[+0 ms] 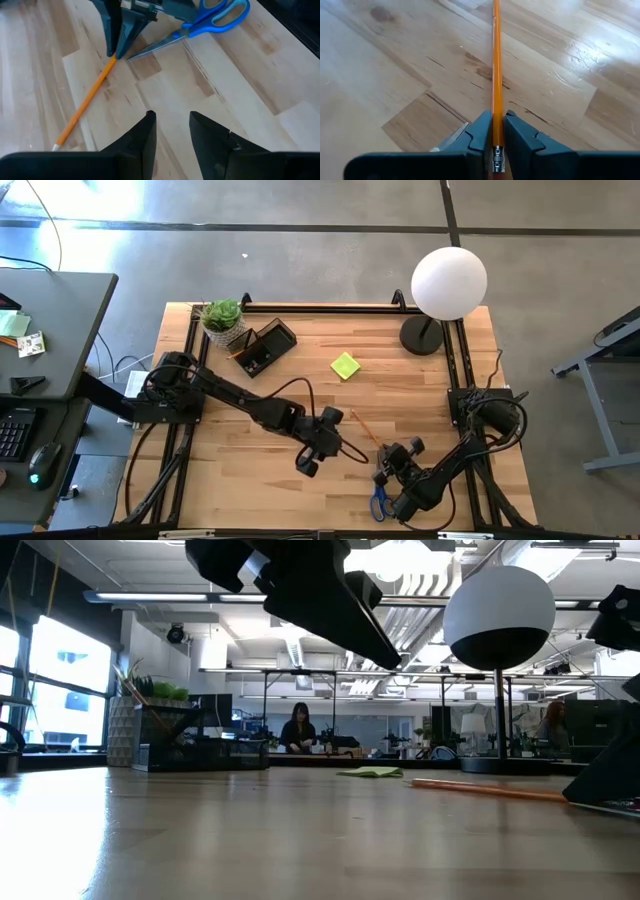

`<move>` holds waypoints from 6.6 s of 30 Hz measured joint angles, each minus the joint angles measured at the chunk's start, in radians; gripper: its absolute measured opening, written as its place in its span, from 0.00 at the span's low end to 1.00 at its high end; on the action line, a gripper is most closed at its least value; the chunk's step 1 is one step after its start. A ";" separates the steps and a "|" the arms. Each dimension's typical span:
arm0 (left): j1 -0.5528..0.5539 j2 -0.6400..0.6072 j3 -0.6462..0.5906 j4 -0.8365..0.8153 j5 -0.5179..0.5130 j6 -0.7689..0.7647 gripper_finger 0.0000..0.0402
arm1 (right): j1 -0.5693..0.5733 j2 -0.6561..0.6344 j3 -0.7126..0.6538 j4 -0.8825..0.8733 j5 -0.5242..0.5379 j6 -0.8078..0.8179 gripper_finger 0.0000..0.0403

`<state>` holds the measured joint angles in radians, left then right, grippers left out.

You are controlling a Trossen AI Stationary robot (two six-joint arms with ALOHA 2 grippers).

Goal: Pick and place office supplies into organizer
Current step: Put the yellow pencil into the desk organizer

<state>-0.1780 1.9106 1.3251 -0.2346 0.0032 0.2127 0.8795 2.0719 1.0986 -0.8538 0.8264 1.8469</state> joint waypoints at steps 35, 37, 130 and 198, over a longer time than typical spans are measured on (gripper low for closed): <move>-0.002 0.000 0.000 0.015 -0.085 0.130 0.26 | 0.038 -0.199 -0.002 -0.123 -0.047 -0.057 0.03; -0.007 0.001 0.000 0.028 -0.126 0.205 0.26 | 0.038 -0.232 -0.002 -0.122 -0.056 -0.057 0.02; -0.018 0.150 0.018 0.396 -0.453 0.717 0.03 | -0.005 -0.393 0.000 0.067 0.046 -0.155 0.04; 0.470 -1.348 -1.168 0.718 -0.467 -0.067 0.01 | -0.212 -0.268 -0.002 -0.176 0.632 -0.286 0.26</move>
<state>0.2924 0.5625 0.1573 0.4838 -0.4636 0.1458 0.6675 1.8043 1.0966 -1.0302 1.4587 1.5609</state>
